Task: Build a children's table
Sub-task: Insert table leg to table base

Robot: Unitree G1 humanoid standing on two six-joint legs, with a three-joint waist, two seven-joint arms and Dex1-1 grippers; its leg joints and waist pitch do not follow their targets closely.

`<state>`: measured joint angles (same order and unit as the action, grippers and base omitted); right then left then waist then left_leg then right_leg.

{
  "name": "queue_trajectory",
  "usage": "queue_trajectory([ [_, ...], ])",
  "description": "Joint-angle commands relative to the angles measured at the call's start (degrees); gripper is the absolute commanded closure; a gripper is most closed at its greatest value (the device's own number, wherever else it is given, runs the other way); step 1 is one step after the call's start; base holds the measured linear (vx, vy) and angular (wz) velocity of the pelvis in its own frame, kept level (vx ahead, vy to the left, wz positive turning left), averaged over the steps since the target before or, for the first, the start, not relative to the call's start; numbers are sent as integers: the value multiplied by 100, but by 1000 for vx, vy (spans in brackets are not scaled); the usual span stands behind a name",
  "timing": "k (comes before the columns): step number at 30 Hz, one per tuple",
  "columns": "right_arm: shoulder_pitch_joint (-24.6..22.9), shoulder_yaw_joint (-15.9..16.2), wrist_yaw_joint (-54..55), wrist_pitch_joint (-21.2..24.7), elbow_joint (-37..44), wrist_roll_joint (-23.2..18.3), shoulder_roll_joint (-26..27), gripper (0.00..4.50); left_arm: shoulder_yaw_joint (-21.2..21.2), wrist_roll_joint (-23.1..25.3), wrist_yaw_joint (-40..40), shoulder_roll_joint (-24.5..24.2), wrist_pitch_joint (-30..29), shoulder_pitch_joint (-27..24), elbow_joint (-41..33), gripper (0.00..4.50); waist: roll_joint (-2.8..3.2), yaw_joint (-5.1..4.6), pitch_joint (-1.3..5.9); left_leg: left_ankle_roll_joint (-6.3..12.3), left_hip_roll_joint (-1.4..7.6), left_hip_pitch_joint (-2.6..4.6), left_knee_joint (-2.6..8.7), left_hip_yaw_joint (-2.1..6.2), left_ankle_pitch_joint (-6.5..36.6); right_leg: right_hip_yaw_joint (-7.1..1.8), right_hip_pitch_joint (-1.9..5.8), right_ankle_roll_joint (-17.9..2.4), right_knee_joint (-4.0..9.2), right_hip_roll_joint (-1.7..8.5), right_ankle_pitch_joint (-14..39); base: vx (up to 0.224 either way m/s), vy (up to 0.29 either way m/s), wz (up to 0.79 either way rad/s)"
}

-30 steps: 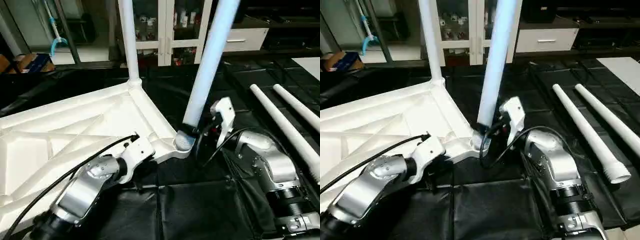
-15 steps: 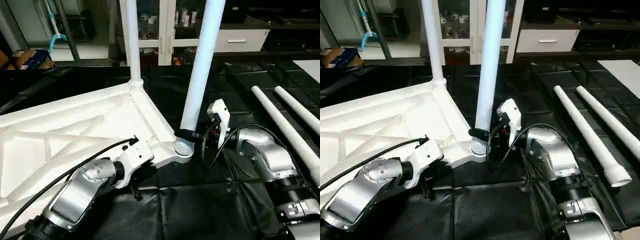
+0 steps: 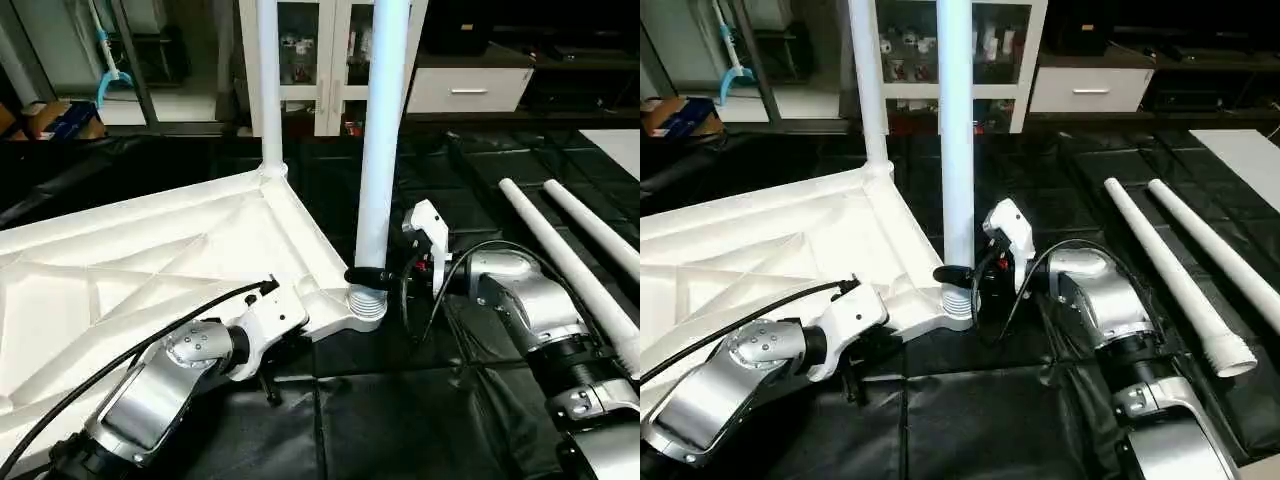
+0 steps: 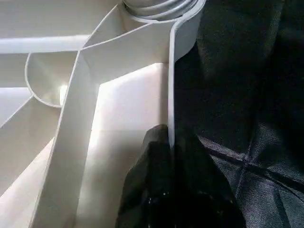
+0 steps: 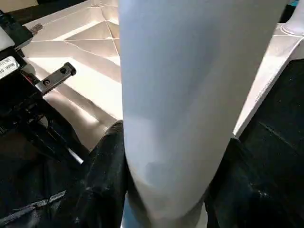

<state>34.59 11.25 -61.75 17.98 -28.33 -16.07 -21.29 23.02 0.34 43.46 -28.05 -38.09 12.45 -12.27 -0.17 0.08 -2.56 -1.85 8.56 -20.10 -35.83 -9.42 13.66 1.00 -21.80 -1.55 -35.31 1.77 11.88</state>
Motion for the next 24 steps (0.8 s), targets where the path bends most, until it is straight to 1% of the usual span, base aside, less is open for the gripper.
queue_trajectory([
  [1, -74, 57, 318, 78, -397, 388, -87, 264, 205, 24, 89, -87, -126, -198, 35, 443, -15, 8, 268, 344, 452, -4, 453, 155, 490, -256, 230, -1552, 384, 606, 713, 0, 0, 0],
  [2, -77, 25, 357, 70, -404, 362, -56, 264, 204, 23, 78, -80, -126, -199, 36, 443, -7, 5, 271, 334, 456, -8, 457, 158, 472, -256, 229, -1549, 381, 609, 663, 0, 0, 0],
  [3, -109, -20, 392, 59, -375, 317, -21, 264, 203, 27, 66, -78, -125, -197, 35, 443, -22, 0, 271, 331, 454, -10, 457, 156, 483, -255, 229, -1548, 384, 605, 661, 0, 0, 0],
  [4, -109, -20, 392, 59, -375, 317, -21, 264, 203, 27, 66, -78, -125, -197, 35, 443, -19, 1, 269, 323, 457, -9, 461, 157, 500, -257, 228, -1545, 383, 607, 668, 0, 0, 0],
  [5, -212, -133, 431, 74, -306, 213, 41, 264, 181, 41, 15, -61, -111, -175, 61, 443, -13, -4, 268, 302, 457, -5, 465, 156, 554, -260, 223, -1532, 389, 607, 710, 0, 0, 0],
  [7, -312, -237, 482, 78, -270, 119, 83, 264, 176, 48, 3, -61, -107, -162, 76, 443, -15, -7, 266, 254, 462, 1, 477, 162, 645, -259, 218, -1496, 401, 602, 803, 0, 0, 0],
  [9, -416, -354, 562, 49, -274, 31, 117, 264, 174, 49, 2, -67, -99, -158, 83, 443, -26, -13, 270, 231, 463, -3, 482, 165, 655, -263, 223, -1470, 407, 610, 841, 0, 0, 0],
  [11, -584, -484, 594, 15, -248, -70, 120, 264, 165, 51, 2, -75, -95, -155, 86, 443, -20, -8, 274, 222, 462, 5, 479, 158, 660, -266, 215, -1462, 415, 606, 837, 0, 0, 0],
  [12, -644, -528, 600, 14, -232, -108, 120, 264, 161, 54, -1, -75, -92, -152, 94, 443, -27, -5, 277, 229, 465, 3, 480, 159, 655, -267, 218, -1469, 408, 609, 812, 0, 0, 0],
  [13, -744, -553, 588, 14, -180, -134, 105, 264, 157, 57, -1, -80, -90, -152, 95, 443, -14, 5, 278, 237, 464, 3, 482, 160, 626, -266, 217, -1469, 404, 604, 770, 0, 0, 0],
  [15, -827, -554, 574, 3, -127, -138, 91, 264, 156, 60, -5, -80, -83, -149, 104, 443, -20, 14, 285, 254, 466, 6, 483, 157, 571, -264, 220, -1471, 401, 600, 659, 0, 0, 0],
  [17, -1029, -669, 638, 4, -3, -193, 137, 264, 165, 72, -22, -66, -56, -133, 142, 443, -29, 20, 283, 282, 463, 2, 483, 151, 535, -266, 223, -1470, 401, 600, 602, 0, 0, 0],
  [20, -1203, -790, 770, -97, 83, -262, 219, 264, 162, 69, -31, -46, -50, -116, 161, 443, -27, 20, 280, 284, 464, 2, 491, 154, 583, -262, 215, -1470, 412, 604, 708, 0, 0, 0],
  [22, -1238, -805, 789, -119, 107, -275, 232, 264, 160, 68, -31, -44, -50, -114, 162, 443, -22, 22, 278, 263, 464, 0, 496, 157, 614, -267, 217, -1439, 418, 607, 773, 0, 0, 0],
  [24, -1428, -799, 836, -211, 273, -303, 268, 264, 154, 63, -29, -51, -45, -114, 161, 443, -7, 15, 272, 233, 468, 6, 507, 162, 703, -266, 207, -1422, 429, 604, 860, 0, 0, 0],
])
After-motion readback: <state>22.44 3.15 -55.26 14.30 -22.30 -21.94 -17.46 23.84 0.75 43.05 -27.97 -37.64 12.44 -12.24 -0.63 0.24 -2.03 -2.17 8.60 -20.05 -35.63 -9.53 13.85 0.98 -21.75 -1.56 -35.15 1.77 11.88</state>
